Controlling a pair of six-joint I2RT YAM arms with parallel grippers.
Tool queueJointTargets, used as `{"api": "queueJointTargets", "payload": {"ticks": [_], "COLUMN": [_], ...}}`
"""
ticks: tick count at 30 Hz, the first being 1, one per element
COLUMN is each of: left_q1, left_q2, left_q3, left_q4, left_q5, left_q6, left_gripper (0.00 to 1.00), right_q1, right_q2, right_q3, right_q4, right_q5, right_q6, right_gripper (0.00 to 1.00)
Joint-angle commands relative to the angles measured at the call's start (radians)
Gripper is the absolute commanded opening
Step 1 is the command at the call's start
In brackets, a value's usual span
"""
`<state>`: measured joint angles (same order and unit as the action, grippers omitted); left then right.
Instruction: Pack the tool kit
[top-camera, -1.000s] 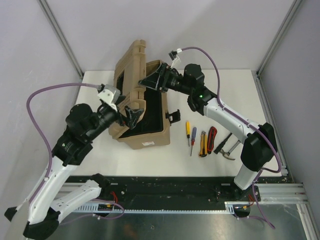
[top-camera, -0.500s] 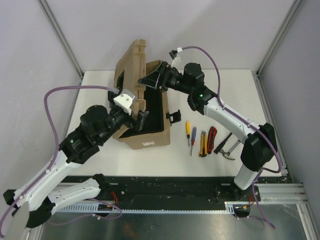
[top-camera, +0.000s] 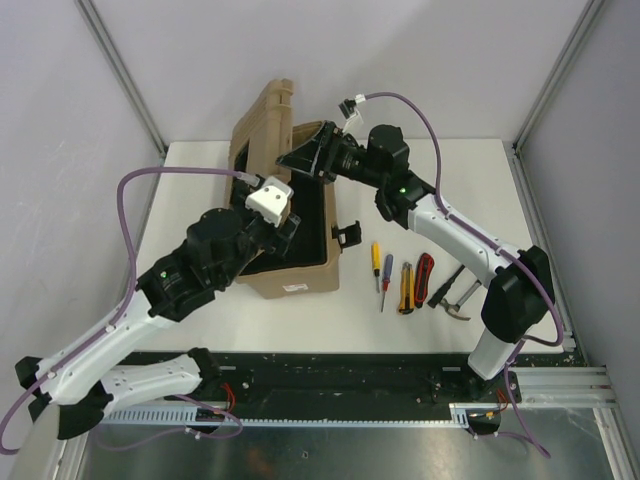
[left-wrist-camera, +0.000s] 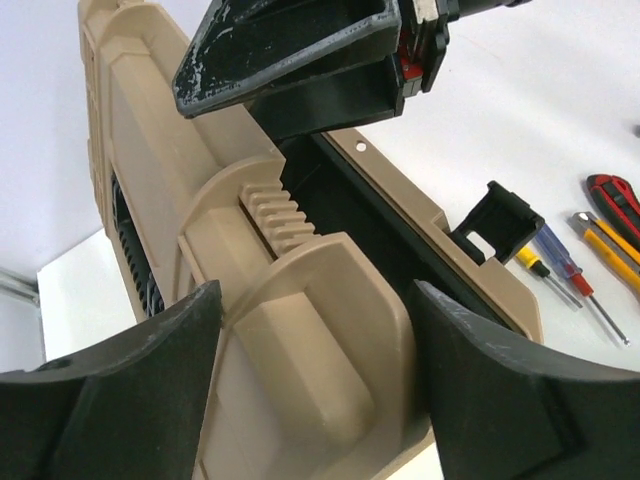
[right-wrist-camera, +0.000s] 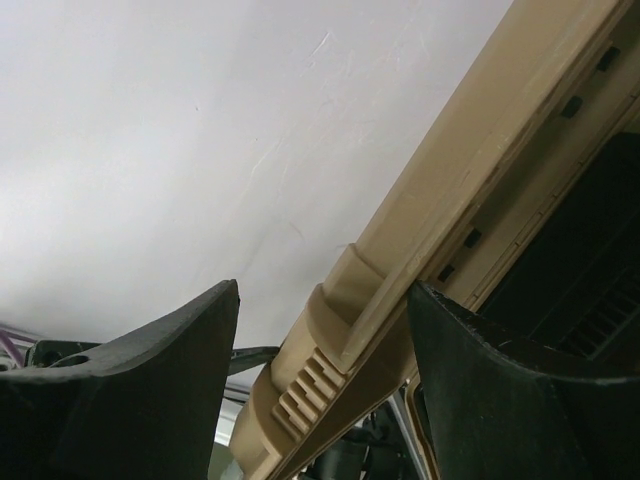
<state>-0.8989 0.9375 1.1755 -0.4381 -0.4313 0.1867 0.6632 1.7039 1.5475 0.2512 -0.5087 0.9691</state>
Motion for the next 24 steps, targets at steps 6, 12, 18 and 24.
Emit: {"api": "queueJointTargets", "payload": {"ticks": [6, 12, 18, 24], "left_q1": [-0.001, -0.002, -0.002, -0.002], "left_q2": [0.000, 0.005, 0.019, 0.020], "left_q3": [0.068, 0.077, 0.064, 0.148], "left_q4": [0.003, 0.002, -0.006, -0.010], "left_q5": [-0.052, -0.054, -0.051, 0.035], "left_q6": [-0.015, -0.026, -0.039, -0.050], "left_gripper": [0.49, 0.36, 0.41, 0.86], "right_q1": [-0.012, -0.037, -0.064, -0.062], "right_q2": [-0.005, -0.021, -0.028, -0.005], "right_q3": [0.052, 0.019, -0.002, 0.003], "right_q4": [0.056, 0.043, 0.046, 0.069], "right_q5": [-0.009, 0.007, 0.007, -0.006], "right_q6": [0.025, 0.028, 0.032, 0.044], "right_gripper": [0.73, 0.76, 0.77, 0.77]}}
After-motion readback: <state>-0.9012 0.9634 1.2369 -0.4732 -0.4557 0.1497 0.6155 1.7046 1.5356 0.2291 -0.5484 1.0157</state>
